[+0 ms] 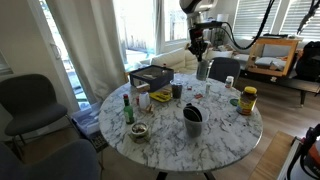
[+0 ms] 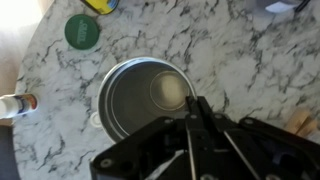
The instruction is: Move the silver cup to the left.
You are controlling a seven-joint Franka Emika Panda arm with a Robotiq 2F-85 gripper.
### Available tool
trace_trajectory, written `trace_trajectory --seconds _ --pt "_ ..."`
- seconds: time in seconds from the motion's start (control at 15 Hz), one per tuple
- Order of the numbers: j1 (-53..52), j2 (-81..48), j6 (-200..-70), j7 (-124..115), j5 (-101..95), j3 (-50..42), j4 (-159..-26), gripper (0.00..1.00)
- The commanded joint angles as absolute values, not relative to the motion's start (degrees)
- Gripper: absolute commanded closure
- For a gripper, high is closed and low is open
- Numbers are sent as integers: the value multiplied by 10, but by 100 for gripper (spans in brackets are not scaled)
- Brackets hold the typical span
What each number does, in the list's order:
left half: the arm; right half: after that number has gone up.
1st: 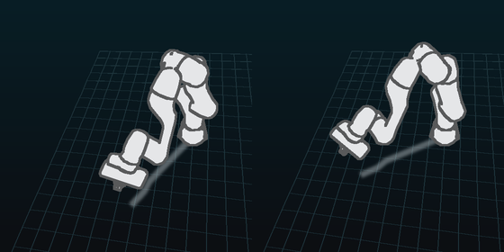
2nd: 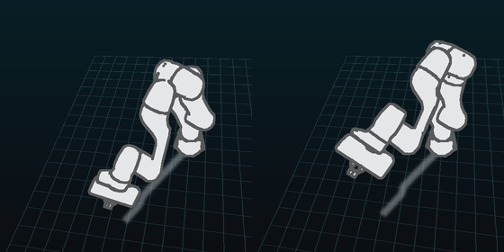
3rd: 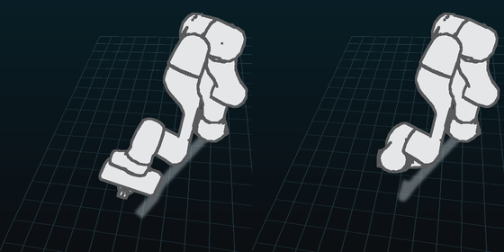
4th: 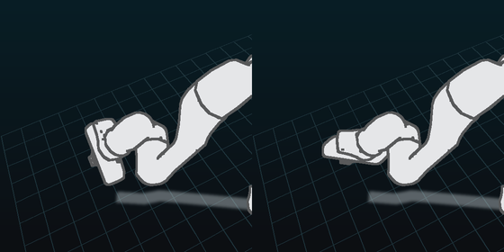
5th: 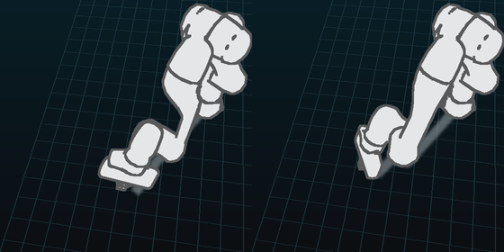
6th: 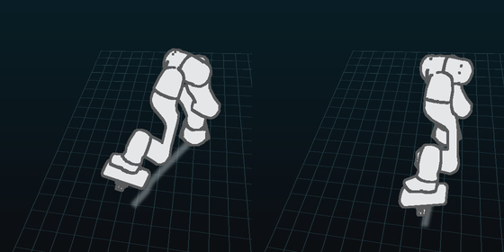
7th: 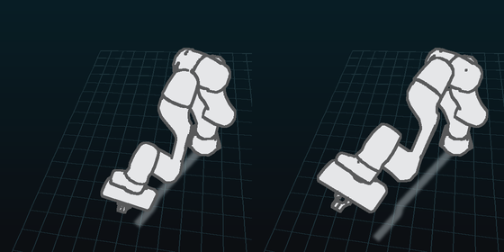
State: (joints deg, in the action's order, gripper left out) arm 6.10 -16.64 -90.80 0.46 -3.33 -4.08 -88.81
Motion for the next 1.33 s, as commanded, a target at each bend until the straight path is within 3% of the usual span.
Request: trace_trajectory --seconds 0.0,0.13,0.27,0.47,1.27 --pt "33 -150 -950 -30 -16 -22 -982 99" --pt "24 -150 -1002 -78 9 -18 -1012 99" --pt "20 -170 -965 -53 -11 -18 -975 96" --pt "26 -163 -994 -114 -1 -33 -984 99" --pt "11 -51 -1163 -468 -2 -54 -1201 99"
